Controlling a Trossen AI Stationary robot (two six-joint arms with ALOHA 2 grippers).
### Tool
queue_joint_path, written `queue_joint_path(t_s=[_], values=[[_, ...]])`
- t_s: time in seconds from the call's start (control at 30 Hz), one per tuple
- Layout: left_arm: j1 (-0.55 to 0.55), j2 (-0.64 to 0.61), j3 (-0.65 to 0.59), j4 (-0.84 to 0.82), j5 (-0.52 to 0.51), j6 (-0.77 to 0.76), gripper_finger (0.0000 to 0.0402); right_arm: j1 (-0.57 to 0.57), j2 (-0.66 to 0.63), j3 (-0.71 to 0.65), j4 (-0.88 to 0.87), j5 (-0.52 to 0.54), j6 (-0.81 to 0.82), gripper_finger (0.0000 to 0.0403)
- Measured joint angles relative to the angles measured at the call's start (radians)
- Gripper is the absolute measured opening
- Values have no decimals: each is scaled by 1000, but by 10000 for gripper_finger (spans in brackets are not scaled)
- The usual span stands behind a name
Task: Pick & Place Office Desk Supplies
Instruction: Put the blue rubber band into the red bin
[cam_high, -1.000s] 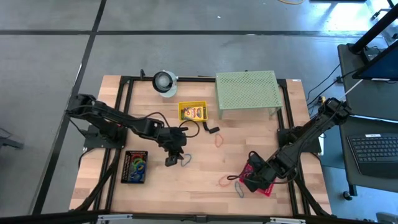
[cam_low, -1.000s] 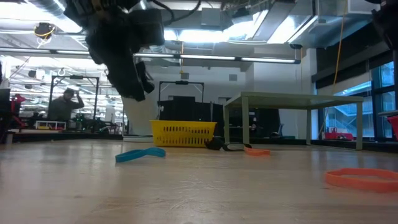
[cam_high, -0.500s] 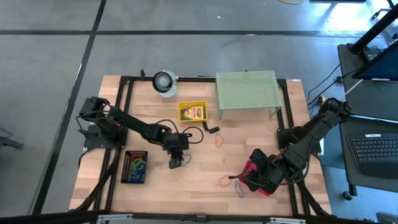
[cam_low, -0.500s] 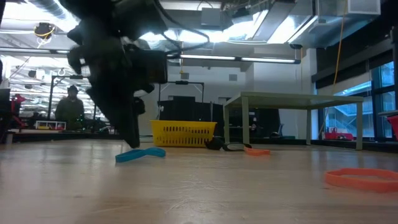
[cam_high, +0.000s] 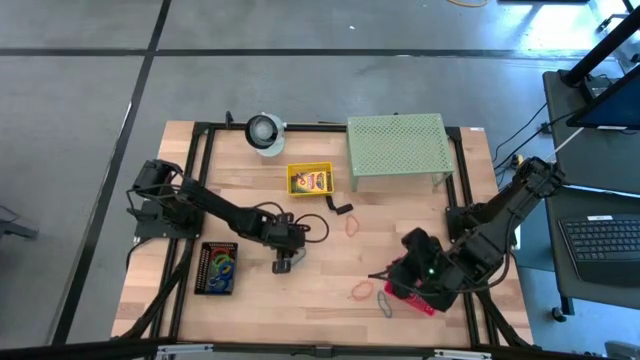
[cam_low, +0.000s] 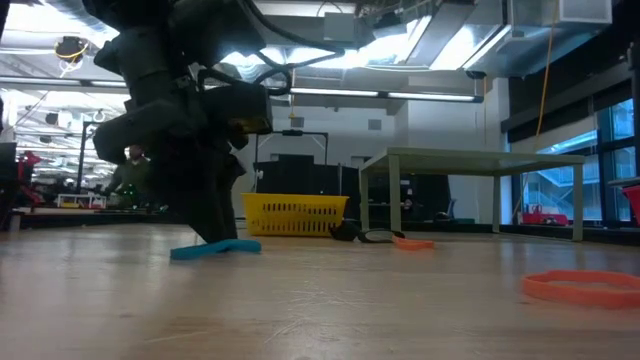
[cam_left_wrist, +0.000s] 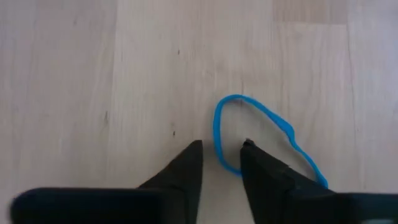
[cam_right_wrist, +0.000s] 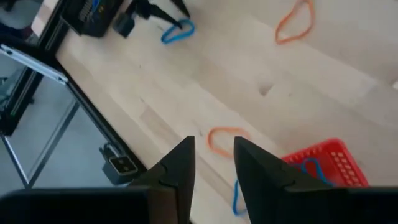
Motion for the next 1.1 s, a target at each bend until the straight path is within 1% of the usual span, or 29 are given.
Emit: queue_joint_path(t_s=[0.07, 0.17, 0.2, 0.4, 0.57, 0.67, 0.83, 0.93, 1.03, 1.1], values=[[-6, 1, 0, 4, 8, 3, 69, -9, 0, 0, 0, 13, -1, 108], [-7, 1, 0, 6, 50, 2, 17, -25, 0, 0, 0, 39, -8, 106], [-6, 1, 0, 5, 59, 2, 9, -31, 0, 0, 0, 49, -11, 105], [-7, -2, 0, -1, 78, -38, 2, -61, 0, 0, 29, 66, -50, 104], [18, -54, -7, -40, 119, -58, 2, -82, 0, 0, 141, 119, -131, 104], [40, -112, -5, -32, 114, -69, 2, -96, 0, 0, 179, 155, -160, 104], [64, -219, -5, -36, 88, -82, 2, -108, 0, 0, 202, 256, -183, 104], [77, -291, -4, -29, 79, -101, 2, -122, 0, 0, 204, 266, -193, 108], [86, -363, -4, -13, 57, -114, 2, -145, 0, 0, 209, 270, -193, 127], [94, -408, -4, 12, 41, -131, 2, -170, 8, 0, 248, 272, -209, 147]])
